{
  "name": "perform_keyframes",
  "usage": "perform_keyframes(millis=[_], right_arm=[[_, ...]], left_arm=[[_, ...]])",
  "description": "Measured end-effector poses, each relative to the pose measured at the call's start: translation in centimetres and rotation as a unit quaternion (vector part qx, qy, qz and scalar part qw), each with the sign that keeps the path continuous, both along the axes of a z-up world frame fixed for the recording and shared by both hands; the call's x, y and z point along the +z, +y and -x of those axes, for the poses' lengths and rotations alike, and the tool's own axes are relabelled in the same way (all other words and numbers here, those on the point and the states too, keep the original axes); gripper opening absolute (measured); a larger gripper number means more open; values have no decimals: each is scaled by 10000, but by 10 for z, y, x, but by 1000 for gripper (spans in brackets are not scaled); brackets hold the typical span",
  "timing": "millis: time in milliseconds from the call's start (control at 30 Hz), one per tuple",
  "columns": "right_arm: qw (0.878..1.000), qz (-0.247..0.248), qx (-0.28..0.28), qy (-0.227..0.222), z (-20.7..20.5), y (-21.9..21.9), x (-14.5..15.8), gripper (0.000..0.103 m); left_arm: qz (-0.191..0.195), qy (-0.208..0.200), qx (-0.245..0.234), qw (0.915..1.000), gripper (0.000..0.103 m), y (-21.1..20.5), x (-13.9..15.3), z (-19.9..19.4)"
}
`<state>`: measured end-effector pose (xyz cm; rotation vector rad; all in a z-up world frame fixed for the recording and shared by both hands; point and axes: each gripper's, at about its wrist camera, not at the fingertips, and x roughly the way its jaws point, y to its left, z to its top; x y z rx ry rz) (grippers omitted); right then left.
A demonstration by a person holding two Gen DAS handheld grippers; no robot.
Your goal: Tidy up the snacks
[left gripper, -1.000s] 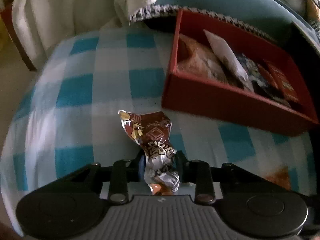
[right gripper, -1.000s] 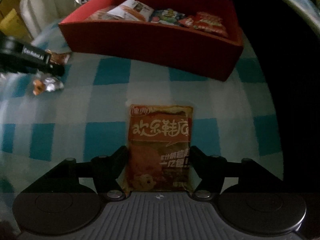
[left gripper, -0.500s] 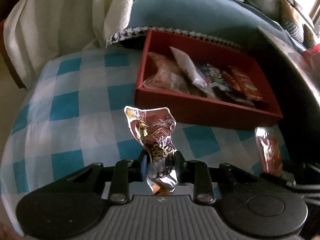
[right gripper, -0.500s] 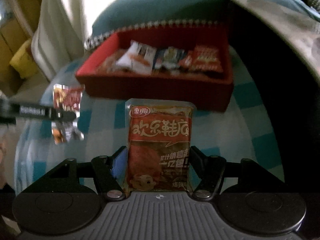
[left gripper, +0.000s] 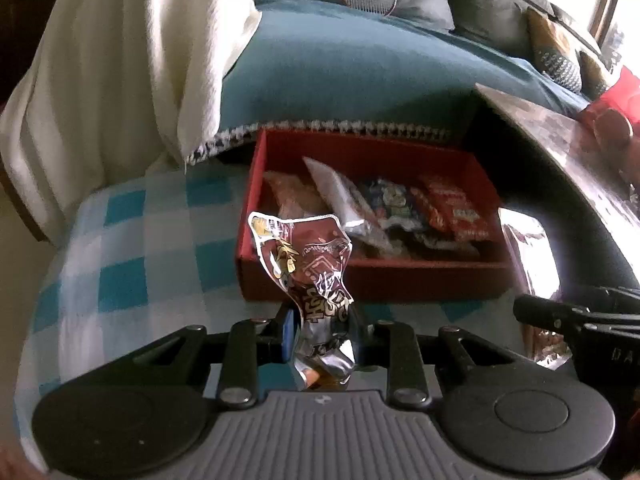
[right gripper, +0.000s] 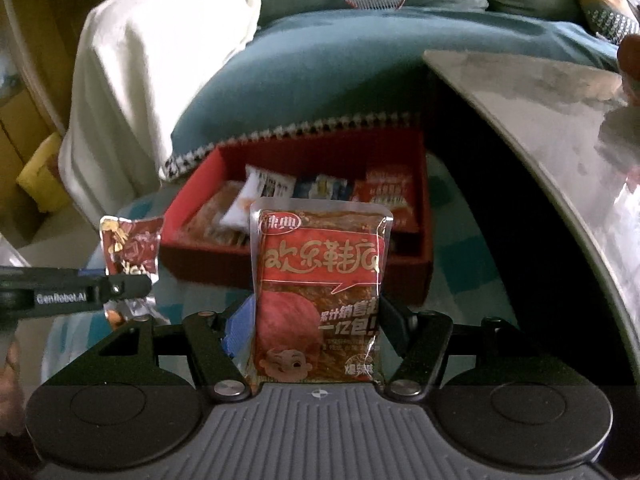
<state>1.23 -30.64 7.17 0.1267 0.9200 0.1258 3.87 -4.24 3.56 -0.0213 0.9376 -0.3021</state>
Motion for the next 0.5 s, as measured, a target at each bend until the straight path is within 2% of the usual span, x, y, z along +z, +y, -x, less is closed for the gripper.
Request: perform_keyframes(millis=[267,500], right_arm=[[9998,-31,-90,-196,-22,-3,11,72],[9996,-39,-153,-246,-41,-6,12,72]], left_arm=[[-127,-328,-124,9993,21,-17,12,-17],[-139,-414,-156,9989,21,-29,14,-35]])
